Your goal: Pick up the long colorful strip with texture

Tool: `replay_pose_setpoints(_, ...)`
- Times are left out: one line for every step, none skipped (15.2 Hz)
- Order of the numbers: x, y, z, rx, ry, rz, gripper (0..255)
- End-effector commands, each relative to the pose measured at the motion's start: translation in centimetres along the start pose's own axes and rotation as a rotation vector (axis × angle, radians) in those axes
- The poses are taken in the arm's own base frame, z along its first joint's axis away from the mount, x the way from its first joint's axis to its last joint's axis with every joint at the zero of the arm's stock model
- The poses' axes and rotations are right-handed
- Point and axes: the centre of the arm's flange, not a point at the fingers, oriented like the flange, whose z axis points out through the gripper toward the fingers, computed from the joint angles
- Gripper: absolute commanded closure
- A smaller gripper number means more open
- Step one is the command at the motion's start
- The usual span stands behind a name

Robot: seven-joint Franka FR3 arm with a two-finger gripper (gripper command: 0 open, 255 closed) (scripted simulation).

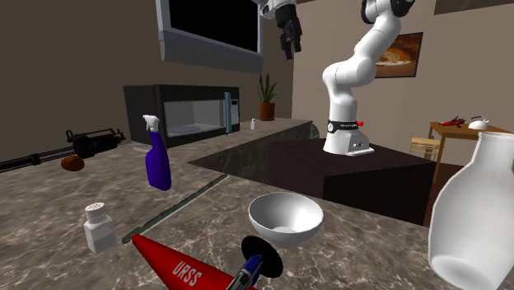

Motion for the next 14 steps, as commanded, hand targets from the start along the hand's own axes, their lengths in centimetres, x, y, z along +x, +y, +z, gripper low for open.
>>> replay_pose_setpoints(0.0, 0.0, 0.0, 0.000, 0.000, 0.000, 0)
replay_pose_setpoints(0.8, 0.1, 0.9, -0.003, 0.010, -0.023, 0)
replay_pose_setpoints(1.6, 0.1, 1.8, -0.005, 0.019, -0.045, 0)
replay_pose_setpoints(2.4, 0.2, 2.8, -0.008, 0.029, -0.068, 0)
replay_pose_setpoints(3.2, 0.2, 3.7, -0.011, 0.039, -0.090, 0)
replay_pose_setpoints(4.0, 0.2, 4.6, -0.013, 0.049, -0.113, 0)
replay_pose_setpoints(4.9, 0.2, 5.4, -0.016, 0.058, -0.135, 0)
replay_pose_setpoints(5.7, 0.1, 6.3, -0.019, 0.068, -0.158, 0)
replay_pose_setpoints(6.5, 0.1, 7.2, -0.021, 0.078, -0.180, 0)
replay_pose_setpoints(7.4, 0.0, 8.0, -0.024, 0.088, -0.203, 0)
replay_pose_setpoints(8.3, 0.0, 8.9, -0.027, 0.097, -0.225, 0)
replay_pose_setpoints(9.1, -0.1, 9.7, -0.029, 0.107, -0.248, 0)
replay_pose_setpoints(10.0, -0.3, 10.6, -0.032, 0.117, -0.270, 0)
replay_pose_setpoints(10.9, -0.4, 11.4, -0.035, 0.127, -0.293, 0)
